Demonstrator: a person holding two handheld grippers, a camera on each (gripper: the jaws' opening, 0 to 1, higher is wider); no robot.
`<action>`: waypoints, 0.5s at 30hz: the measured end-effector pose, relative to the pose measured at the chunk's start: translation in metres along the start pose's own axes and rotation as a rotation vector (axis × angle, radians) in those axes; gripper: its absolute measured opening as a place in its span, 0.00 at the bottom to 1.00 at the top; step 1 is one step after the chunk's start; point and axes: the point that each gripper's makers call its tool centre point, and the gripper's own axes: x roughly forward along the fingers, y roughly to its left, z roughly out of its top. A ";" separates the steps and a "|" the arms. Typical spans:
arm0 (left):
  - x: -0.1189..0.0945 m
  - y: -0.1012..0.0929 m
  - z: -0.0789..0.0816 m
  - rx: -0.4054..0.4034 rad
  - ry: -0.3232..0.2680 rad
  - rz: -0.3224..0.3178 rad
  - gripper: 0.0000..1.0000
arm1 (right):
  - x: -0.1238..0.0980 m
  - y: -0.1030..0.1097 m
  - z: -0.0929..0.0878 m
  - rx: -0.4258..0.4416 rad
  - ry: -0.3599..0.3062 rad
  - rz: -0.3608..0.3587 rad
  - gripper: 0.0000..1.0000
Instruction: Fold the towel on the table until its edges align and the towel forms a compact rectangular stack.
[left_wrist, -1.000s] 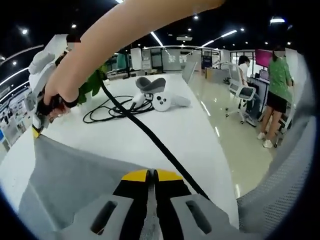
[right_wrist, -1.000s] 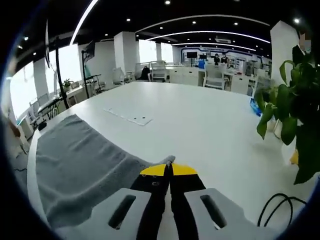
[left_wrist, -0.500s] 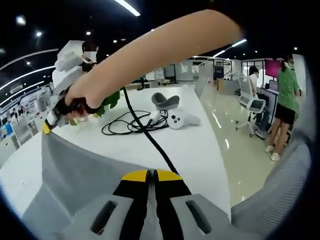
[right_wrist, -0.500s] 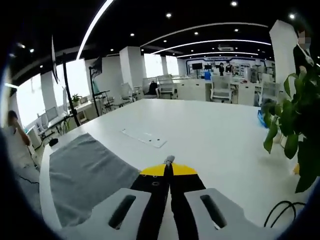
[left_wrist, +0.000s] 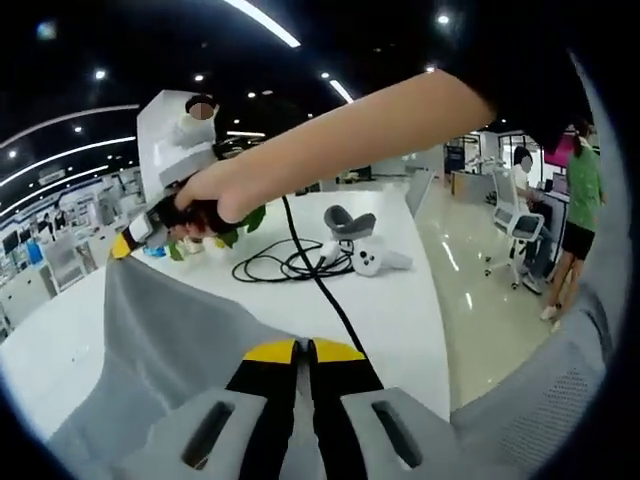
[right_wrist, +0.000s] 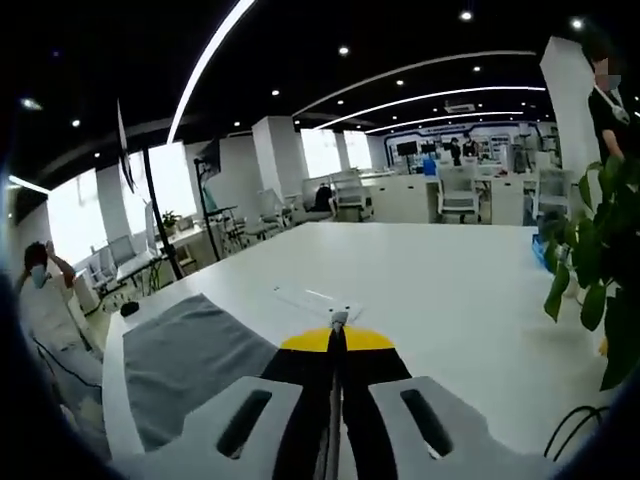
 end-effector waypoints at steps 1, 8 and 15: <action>-0.005 0.002 0.002 -0.010 -0.005 0.008 0.04 | 0.001 0.002 0.002 0.000 -0.003 0.004 0.00; -0.034 0.019 0.011 -0.040 -0.023 0.057 0.04 | 0.008 0.021 0.020 0.017 -0.031 0.028 0.00; -0.059 0.029 0.017 -0.070 -0.043 0.099 0.04 | 0.016 0.035 0.034 0.033 -0.048 0.046 0.00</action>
